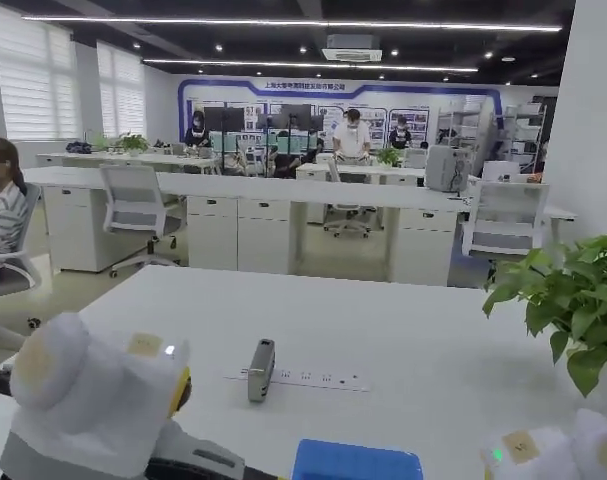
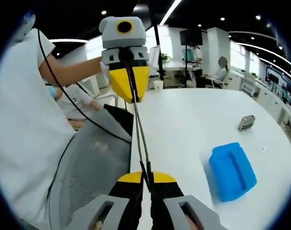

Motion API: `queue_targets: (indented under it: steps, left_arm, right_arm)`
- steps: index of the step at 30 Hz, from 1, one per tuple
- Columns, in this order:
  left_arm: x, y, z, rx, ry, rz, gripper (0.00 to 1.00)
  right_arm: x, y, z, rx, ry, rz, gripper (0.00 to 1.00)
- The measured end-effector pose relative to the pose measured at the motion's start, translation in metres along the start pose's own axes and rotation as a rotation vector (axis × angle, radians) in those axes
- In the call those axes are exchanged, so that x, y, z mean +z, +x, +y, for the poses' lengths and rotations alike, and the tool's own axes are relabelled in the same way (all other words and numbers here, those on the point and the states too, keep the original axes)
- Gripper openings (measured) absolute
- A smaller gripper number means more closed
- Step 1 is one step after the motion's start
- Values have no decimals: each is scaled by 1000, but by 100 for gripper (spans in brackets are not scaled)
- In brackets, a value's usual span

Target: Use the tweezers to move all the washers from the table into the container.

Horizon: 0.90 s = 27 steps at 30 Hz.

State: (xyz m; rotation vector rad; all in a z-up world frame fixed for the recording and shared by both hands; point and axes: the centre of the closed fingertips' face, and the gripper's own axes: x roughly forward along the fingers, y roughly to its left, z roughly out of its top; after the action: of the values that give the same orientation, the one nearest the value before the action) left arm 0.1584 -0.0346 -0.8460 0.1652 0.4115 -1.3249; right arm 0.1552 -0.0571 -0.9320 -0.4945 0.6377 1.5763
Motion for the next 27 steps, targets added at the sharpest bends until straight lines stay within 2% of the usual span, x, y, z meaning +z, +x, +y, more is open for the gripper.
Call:
queue_targets:
  steps: [4, 9, 12, 13, 14, 16, 18, 21, 24, 25, 27]
  left_arm:
    - [-17, 1, 1, -6, 13, 84, 0]
    - [-43, 6, 4, -3, 67, 241, 0]
    - [-53, 10, 7, -3, 100, 290, 0]
    - [-57, 10, 9, 2, 109, 315, 0]
    - [-66, 10, 13, 10, 123, 365, 0]
    - [-79, 10, 19, 27, 147, 435, 0]
    - [-89, 14, 26, 52, 185, 484, 0]
    - [-101, 25, 32, 68, 190, 511, 0]
    - [-119, 33, 44, 99, 250, 591, 0]
    - [-123, 35, 46, 103, 259, 606, 0]
    - [-129, 43, 51, 106, 252, 604, 0]
  right_arm:
    - [-9, 3, 0, -1, -30, 62, 0]
    - [-21, 4, -5, -10, -64, 132, 0]
    - [-26, 6, -8, -14, -83, 170, 0]
    - [-28, 6, -10, -17, -90, 182, 0]
    - [-28, 6, -11, -19, -94, 187, 0]
    - [-28, 5, -14, -23, -100, 187, 0]
    - [-27, 5, -19, -35, -106, 187, 0]
    - [-35, 9, -27, -50, -131, 237, 0]
    - [-44, 16, -35, -68, -145, 258, 0]
    - [-46, 18, -37, -71, -148, 260, 0]
    - [-54, 22, -43, -78, -149, 281, 0]
